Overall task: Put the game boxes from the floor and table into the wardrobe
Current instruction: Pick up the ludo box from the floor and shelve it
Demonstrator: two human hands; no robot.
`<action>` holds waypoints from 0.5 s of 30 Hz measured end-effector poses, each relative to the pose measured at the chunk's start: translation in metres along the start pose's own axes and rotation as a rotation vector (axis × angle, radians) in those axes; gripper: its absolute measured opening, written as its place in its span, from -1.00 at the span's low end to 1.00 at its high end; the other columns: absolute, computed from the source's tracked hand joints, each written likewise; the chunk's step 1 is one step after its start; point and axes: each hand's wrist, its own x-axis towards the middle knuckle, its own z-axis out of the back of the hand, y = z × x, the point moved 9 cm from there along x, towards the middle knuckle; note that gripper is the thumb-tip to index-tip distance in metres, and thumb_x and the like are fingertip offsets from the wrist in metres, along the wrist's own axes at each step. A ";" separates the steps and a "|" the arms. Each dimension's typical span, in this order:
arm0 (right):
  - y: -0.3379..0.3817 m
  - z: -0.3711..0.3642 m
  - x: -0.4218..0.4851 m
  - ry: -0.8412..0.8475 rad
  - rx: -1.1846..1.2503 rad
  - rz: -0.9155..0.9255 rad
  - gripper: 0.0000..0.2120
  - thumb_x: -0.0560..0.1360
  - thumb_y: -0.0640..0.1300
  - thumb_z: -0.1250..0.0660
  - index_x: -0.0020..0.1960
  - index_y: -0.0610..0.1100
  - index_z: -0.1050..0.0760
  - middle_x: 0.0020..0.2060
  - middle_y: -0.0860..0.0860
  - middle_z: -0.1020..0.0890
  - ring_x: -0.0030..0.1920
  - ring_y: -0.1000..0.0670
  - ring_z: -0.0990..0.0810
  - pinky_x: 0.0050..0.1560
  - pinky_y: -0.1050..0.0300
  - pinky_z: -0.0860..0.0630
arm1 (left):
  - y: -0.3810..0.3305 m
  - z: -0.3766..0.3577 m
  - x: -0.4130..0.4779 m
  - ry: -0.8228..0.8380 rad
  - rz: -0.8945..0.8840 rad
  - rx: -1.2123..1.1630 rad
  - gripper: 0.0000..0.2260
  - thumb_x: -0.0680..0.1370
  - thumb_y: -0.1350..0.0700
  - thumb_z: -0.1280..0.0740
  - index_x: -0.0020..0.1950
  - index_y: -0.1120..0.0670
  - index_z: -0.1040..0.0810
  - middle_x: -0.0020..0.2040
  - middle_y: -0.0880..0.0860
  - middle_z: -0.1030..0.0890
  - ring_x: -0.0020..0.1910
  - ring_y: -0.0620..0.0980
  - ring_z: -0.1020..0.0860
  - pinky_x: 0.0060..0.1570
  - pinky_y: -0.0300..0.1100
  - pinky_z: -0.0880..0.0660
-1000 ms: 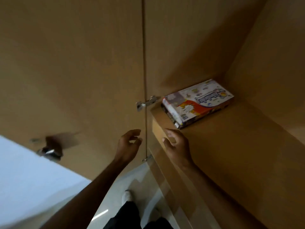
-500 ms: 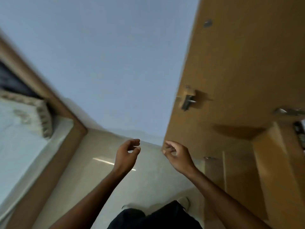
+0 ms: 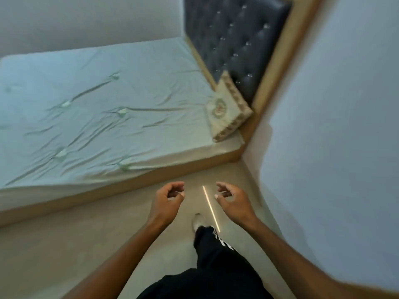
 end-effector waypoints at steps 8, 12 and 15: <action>0.161 -0.187 0.133 0.370 -0.116 0.270 -0.71 0.46 -0.12 -0.40 0.18 -0.04 -0.57 -0.07 0.10 -0.65 -0.08 0.16 -0.60 -0.04 0.30 -0.50 | 0.047 0.200 0.051 -0.427 0.148 -0.147 -0.77 0.53 0.24 -0.36 0.15 0.03 -0.60 0.02 -0.06 -0.66 -0.02 -0.16 -0.60 0.00 -0.30 -0.55; 0.245 -0.286 0.155 0.555 -0.139 0.425 -0.69 0.48 -0.14 -0.39 0.21 -0.05 -0.55 -0.04 0.06 -0.65 -0.08 0.14 -0.61 -0.06 0.32 -0.52 | 0.067 0.290 0.054 -0.619 0.201 -0.242 -0.76 0.54 0.21 -0.35 0.19 0.01 -0.59 0.03 -0.08 -0.65 0.02 -0.18 -0.60 -0.07 -0.40 -0.53; 0.299 -0.366 0.157 0.703 -0.179 0.530 -0.69 0.49 -0.12 -0.38 0.23 -0.05 -0.54 -0.02 0.08 -0.64 -0.08 0.18 -0.60 -0.08 0.35 -0.51 | 0.092 0.355 0.039 -0.792 0.258 -0.315 -0.75 0.55 0.21 -0.34 0.20 0.00 -0.58 0.03 -0.08 -0.65 0.03 -0.18 -0.60 -0.08 -0.39 -0.53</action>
